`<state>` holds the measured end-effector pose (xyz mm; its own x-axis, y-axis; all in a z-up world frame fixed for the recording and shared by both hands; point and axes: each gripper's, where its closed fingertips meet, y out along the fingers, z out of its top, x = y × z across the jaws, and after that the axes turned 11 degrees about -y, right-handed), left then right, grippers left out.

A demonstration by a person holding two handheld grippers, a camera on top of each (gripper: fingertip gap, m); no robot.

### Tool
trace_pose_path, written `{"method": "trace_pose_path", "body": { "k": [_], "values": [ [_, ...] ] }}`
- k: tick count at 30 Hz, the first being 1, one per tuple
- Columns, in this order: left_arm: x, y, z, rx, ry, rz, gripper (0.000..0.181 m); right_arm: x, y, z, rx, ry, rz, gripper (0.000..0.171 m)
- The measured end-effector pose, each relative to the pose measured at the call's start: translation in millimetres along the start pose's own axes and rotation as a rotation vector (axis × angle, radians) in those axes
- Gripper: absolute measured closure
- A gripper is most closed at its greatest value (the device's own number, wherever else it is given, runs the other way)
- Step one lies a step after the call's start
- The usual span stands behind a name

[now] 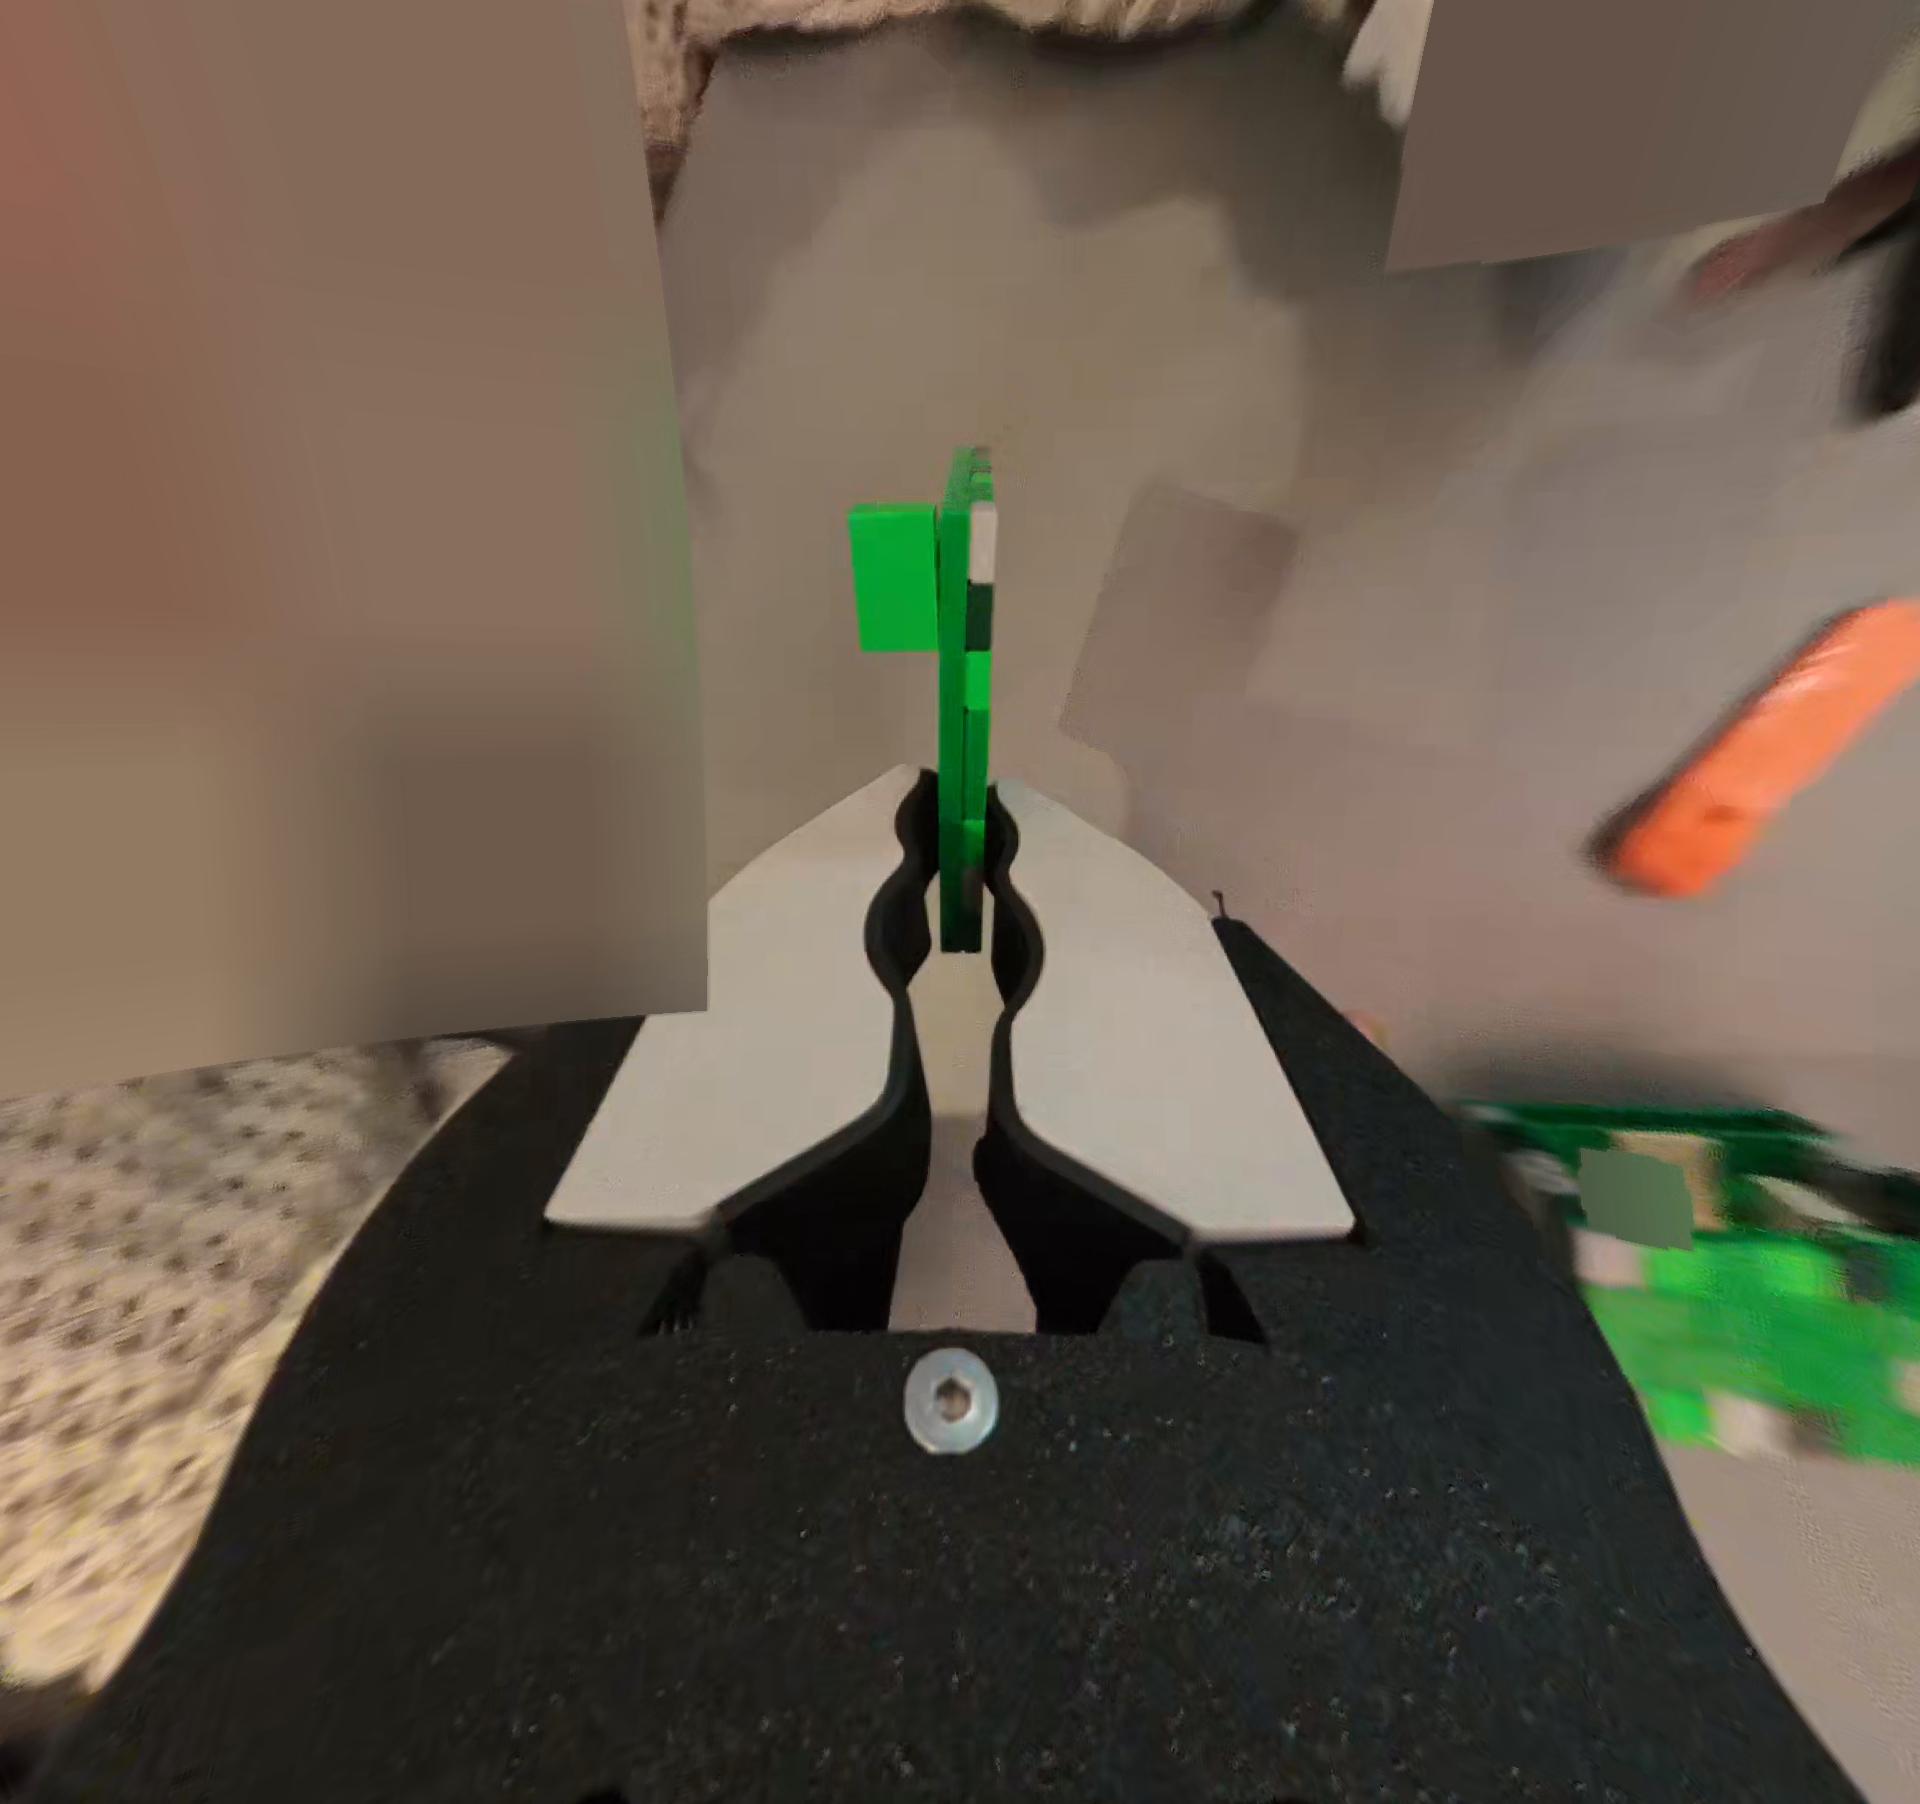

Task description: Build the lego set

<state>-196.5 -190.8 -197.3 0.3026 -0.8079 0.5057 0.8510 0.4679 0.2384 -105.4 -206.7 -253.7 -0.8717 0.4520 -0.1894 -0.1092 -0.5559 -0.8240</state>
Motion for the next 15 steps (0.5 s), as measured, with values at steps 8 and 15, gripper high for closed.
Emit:
{"method": "trace_pose_path", "body": {
  "k": [8, 15],
  "values": [
    [-6, -6, 11, 0.069, 0.043, 0.057, 0.134, -13, 40, -21, -0.114, 0.135, 0.312, 0.165],
    [-10, -8, 14, 0.078, 0.071, 0.092, 0.135, 3, 46, -24, -0.168, 0.109, 0.251, 0.160]
  ]
}}
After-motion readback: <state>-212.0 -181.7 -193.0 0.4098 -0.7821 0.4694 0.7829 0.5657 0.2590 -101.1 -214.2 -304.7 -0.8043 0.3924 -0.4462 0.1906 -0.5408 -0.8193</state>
